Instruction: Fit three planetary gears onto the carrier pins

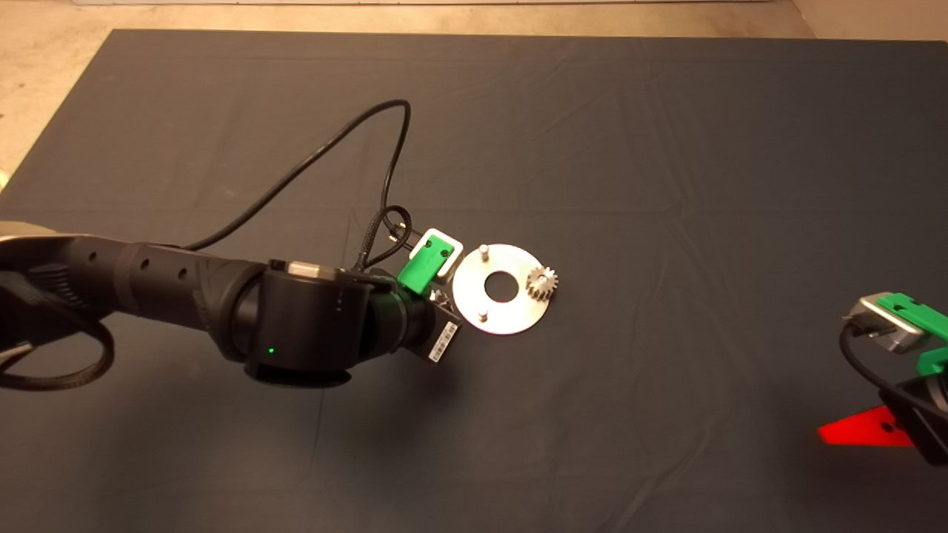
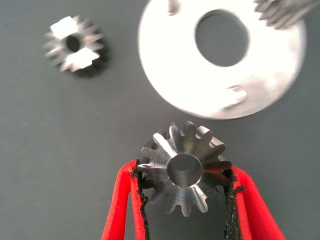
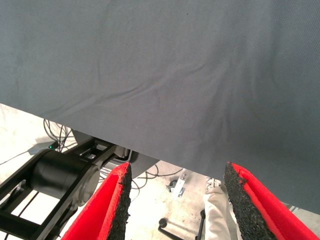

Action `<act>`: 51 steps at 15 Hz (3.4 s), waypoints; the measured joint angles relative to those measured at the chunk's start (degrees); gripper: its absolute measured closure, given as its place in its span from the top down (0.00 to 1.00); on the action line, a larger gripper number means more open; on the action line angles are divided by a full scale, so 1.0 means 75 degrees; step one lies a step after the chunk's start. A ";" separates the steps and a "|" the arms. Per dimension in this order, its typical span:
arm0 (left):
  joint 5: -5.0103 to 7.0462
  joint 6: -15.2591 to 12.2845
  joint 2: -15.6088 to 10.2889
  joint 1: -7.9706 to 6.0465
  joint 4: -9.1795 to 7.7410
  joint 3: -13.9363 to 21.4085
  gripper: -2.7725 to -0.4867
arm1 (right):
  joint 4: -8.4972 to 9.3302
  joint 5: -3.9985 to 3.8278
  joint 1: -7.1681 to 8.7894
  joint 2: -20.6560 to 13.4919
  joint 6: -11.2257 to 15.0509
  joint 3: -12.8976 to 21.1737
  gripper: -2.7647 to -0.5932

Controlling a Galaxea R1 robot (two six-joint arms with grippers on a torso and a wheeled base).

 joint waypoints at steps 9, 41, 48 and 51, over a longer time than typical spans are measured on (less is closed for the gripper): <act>-0.0096 0.0021 0.0823 0.0000 -0.0015 -0.0775 0.05 | 0.0000 0.0000 0.0000 -0.0023 0.0001 0.0000 0.34; -0.0387 -0.0176 0.1004 0.0210 0.0063 -0.0974 0.04 | 0.0003 0.0010 0.0000 -0.0049 -0.0001 -0.0005 0.34; -0.0519 -0.0148 0.1000 0.0338 0.0294 -0.1032 0.04 | 0.0003 0.0015 0.0000 -0.0133 0.0000 -0.0005 0.34; -0.0519 -0.0146 0.0998 0.0362 0.0301 -0.1044 0.04 | 0.0003 0.0021 0.0000 -0.0133 -0.0001 -0.0005 0.34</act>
